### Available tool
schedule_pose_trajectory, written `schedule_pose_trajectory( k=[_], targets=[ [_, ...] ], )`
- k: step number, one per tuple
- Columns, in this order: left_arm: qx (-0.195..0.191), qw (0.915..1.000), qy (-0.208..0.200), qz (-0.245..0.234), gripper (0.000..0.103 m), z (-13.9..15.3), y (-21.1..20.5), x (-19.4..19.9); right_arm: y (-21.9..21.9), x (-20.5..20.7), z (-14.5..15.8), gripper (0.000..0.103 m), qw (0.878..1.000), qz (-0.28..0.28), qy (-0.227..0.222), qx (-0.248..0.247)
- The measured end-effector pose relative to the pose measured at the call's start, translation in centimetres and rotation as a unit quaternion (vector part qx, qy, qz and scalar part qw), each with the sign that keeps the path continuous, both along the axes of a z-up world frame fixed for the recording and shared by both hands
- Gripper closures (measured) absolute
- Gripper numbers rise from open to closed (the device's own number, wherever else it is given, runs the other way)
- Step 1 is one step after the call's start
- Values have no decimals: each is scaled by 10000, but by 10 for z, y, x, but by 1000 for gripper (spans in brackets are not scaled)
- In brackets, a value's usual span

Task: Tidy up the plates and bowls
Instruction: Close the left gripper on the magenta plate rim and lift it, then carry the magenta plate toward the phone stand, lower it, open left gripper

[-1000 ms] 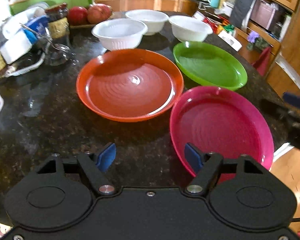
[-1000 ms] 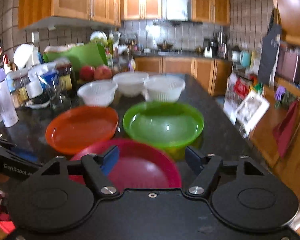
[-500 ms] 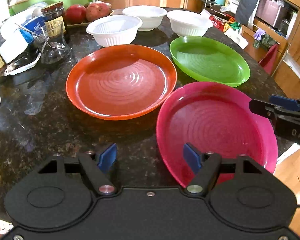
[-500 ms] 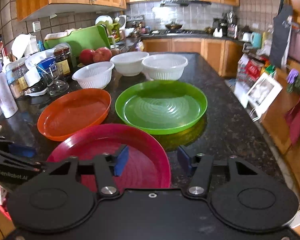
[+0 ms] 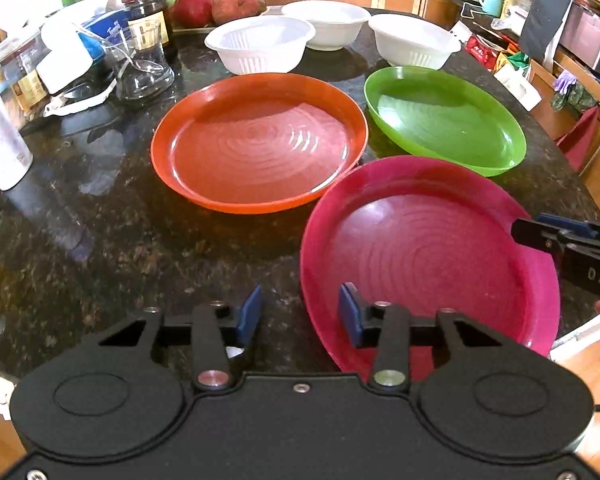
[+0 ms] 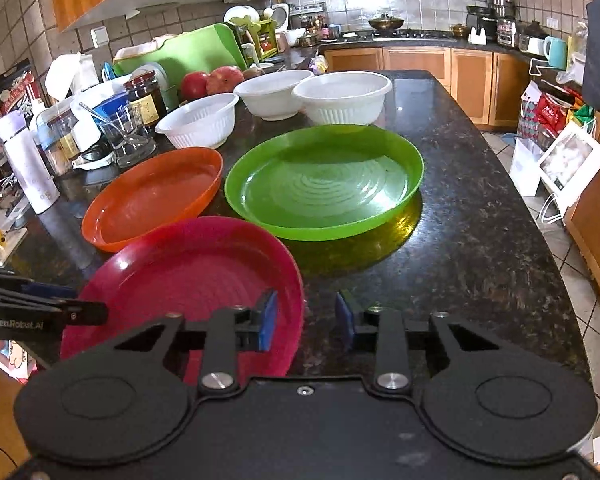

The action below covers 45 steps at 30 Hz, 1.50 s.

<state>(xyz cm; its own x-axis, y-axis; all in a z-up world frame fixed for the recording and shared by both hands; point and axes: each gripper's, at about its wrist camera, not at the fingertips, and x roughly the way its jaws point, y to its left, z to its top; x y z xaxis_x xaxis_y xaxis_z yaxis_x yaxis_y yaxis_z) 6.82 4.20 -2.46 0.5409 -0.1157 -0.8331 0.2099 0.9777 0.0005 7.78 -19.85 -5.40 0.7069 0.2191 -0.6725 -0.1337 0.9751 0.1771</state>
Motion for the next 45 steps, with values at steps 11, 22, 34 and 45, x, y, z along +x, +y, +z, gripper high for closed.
schedule_pose_trajectory(
  k=[11, 22, 34, 45],
  targets=[
    [-59, 9998, -25, 180, 66, 2, -16, -7, -7, -2, -6, 85, 9988, 445, 61, 173],
    [-64, 9993, -102, 344, 76, 2, -18, -12, -6, -3, -5, 92, 9989, 438, 39, 162],
    [-231, 9994, -176, -179, 80, 12, -5, -16, 14, -18, 8, 92, 10000, -19, -20, -62],
    [-330, 9987, -388, -59, 80, 30, 57, -11, 82, -5, 33, 92, 9995, 135, -277, 19]
  ],
)
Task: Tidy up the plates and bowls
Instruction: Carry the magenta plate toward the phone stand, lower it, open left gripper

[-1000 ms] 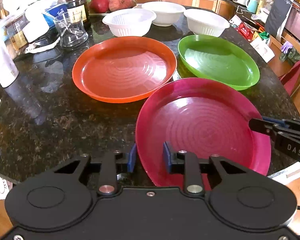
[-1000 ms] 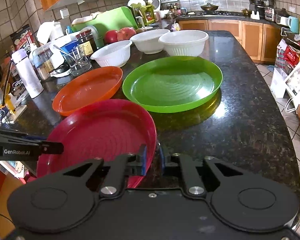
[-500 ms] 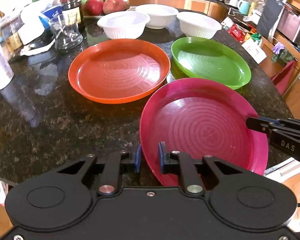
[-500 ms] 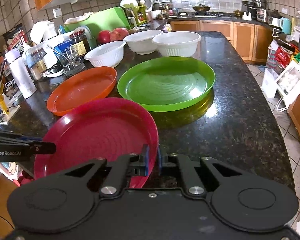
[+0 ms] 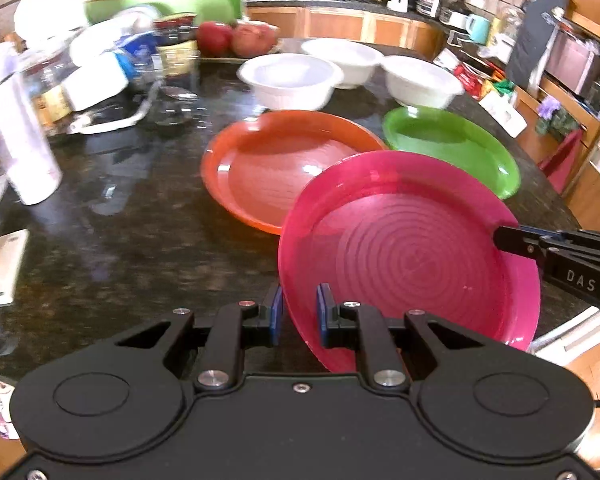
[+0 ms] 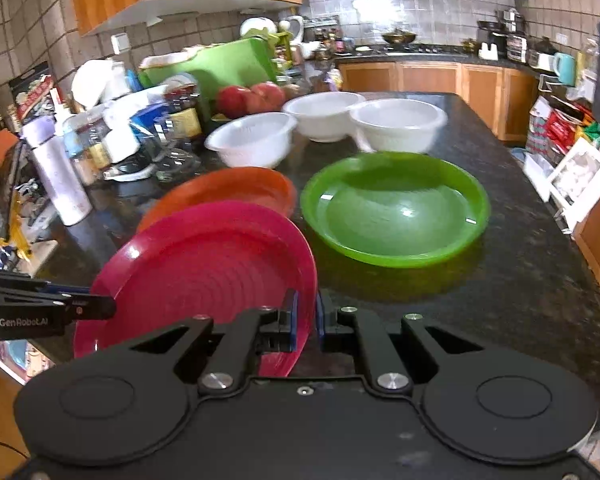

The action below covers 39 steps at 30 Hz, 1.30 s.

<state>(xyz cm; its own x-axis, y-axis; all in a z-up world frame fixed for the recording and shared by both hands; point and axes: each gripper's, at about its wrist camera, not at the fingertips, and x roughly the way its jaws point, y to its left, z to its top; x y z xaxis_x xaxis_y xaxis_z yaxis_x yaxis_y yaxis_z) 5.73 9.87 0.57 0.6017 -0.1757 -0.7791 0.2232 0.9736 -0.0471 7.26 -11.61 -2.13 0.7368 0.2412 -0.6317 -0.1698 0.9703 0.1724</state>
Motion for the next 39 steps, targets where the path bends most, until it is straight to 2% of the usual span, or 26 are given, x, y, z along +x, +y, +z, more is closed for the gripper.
schedule_pose_trajectory(
  k=[9, 17, 31, 34, 35, 37, 38, 39],
  targets=[
    [155, 9975, -187, 670, 80, 5, 80, 4, 85, 30, 2, 91, 9980, 599, -3, 213],
    [345, 9922, -297, 1160, 80, -1, 137, 14, 151, 48, -5, 91, 9958, 906, 88, 114],
    [267, 9961, -90, 841, 80, -18, 171, 31, 177, 54, -17, 91, 9981, 551, 262, 0],
    [249, 9969, -54, 744, 80, -20, 174, 33, 179, 55, -18, 88, 9983, 498, 297, 36],
    [253, 9971, -52, 715, 80, -21, 175, 33, 179, 55, -18, 83, 9984, 472, 298, 25],
    [246, 9974, -107, 669, 78, -20, 176, 32, 180, 53, -17, 79, 9991, 386, 185, -29],
    [262, 9973, -159, 671, 71, -19, 176, 32, 180, 52, -17, 79, 9993, 353, 130, -70],
    [287, 9972, -202, 663, 68, -19, 175, 31, 180, 51, -15, 79, 9993, 333, 88, -116]
  ],
)
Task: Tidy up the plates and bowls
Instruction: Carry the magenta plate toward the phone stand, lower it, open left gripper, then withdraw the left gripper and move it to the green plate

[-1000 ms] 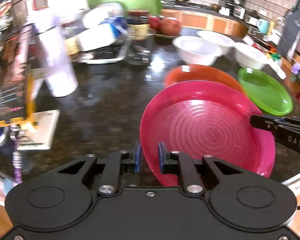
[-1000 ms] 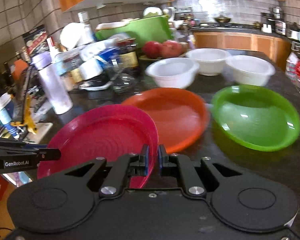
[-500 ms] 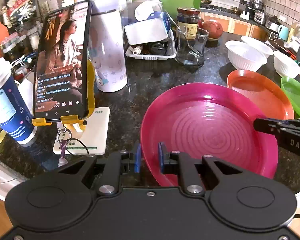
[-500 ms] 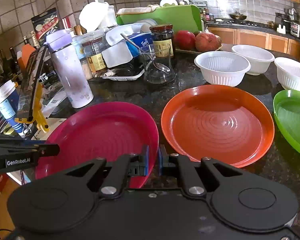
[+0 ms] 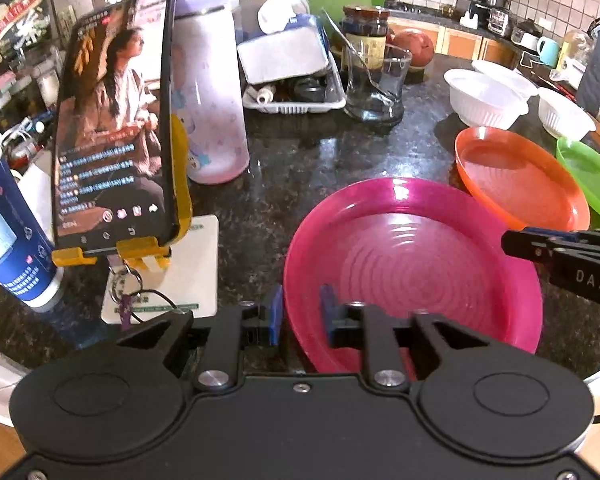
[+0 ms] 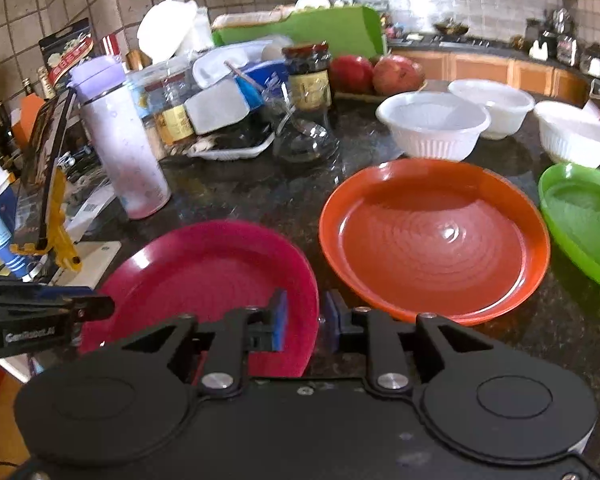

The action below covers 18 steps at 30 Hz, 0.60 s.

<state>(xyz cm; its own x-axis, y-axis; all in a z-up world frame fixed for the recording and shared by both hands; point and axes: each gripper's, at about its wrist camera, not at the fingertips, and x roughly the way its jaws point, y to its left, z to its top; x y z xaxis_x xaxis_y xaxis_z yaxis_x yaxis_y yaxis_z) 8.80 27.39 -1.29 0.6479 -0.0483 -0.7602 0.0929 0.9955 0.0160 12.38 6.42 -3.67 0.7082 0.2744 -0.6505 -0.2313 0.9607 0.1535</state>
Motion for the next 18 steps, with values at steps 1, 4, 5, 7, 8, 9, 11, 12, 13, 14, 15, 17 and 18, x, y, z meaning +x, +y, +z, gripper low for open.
schedule_pose_trajectory(
  k=[1, 4, 5, 7, 8, 9, 11, 12, 13, 14, 15, 17, 18],
  targets=[
    [28, 10000, -53, -7, 68, 1, -1, -1, 0, -1, 2, 78, 10000, -18, -49, -17],
    [1, 9999, -128, -32, 60, 3, -1, -3, -5, -5, 6, 73, 9998, -103, -170, 41],
    [-54, 9999, -153, -56, 53, 4, -1, -3, -7, -7, 8, 72, 9997, -143, -207, 47],
    [-147, 9996, -227, -82, 51, 7, -2, -4, -11, -11, 11, 72, 9994, -225, -278, 43],
    [-171, 9995, -260, -104, 51, 8, -3, -4, -14, -12, 12, 71, 9992, -274, -300, 42],
    [-188, 9993, -285, -129, 51, 9, -5, -3, -18, -15, 13, 71, 9989, -348, -324, 47],
    [-222, 9990, -330, -199, 50, 11, -10, -2, -26, -19, 15, 70, 9982, -479, -351, 68],
    [-239, 9988, -344, -243, 50, 12, -14, -2, -31, -21, 15, 70, 9978, -545, -368, 84],
    [-238, 9987, -350, -272, 49, 13, -17, 0, -36, -24, 15, 70, 9973, -614, -392, 101],
    [-227, 9986, -369, -314, 48, 14, -21, 1, -41, -26, 16, 70, 9966, -704, -417, 112],
    [-221, 9984, -390, -349, 47, 15, -25, 1, -46, -28, 16, 70, 9960, -775, -428, 118],
    [-214, 9980, -424, -407, 46, 16, -35, 4, -60, -32, 16, 70, 9947, -908, -448, 147],
    [-224, 9979, -421, -433, 46, 17, -40, 5, -67, -33, 16, 70, 9942, -965, -455, 159]
  ],
)
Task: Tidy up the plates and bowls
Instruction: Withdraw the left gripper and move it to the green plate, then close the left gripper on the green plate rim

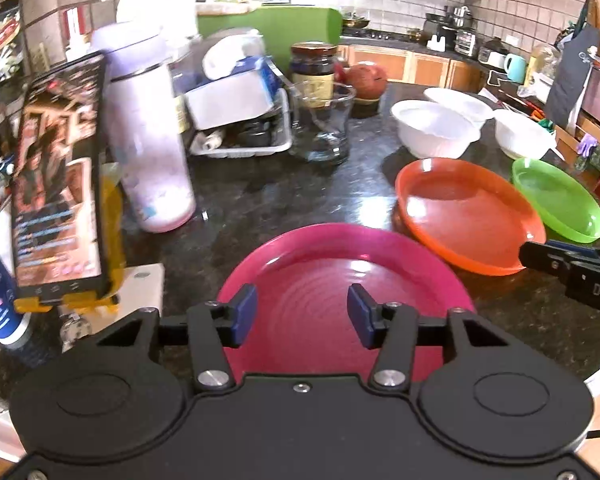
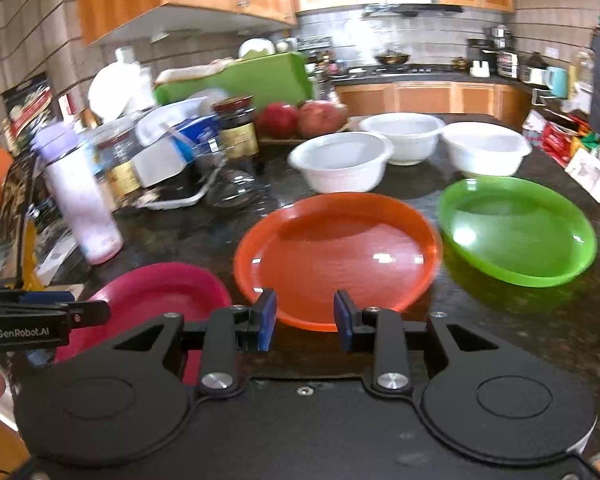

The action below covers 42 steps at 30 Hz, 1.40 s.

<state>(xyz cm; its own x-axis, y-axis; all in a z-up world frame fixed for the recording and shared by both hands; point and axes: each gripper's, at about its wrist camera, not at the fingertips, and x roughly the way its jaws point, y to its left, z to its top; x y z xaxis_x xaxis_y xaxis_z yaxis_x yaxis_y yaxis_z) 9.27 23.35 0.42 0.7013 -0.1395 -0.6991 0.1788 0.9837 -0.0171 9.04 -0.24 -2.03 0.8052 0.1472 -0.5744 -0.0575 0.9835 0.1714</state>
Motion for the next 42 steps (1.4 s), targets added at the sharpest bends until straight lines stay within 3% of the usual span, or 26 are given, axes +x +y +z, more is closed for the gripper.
schedule_pose_trajectory(
  k=[7, 25, 42],
  targets=[
    [-87, 9999, 72, -99, 46, 5, -46, 6, -58, -2, 3, 69, 9996, -270, -62, 18],
    [-64, 9992, 33, -384, 46, 6, -216, 31, -223, 32, 0, 69, 9992, -357, -160, 9],
    [-132, 9990, 394, -164, 51, -11, -292, 51, -277, 103, -12, 69, 9999, 145, -7, -44]
  ],
)
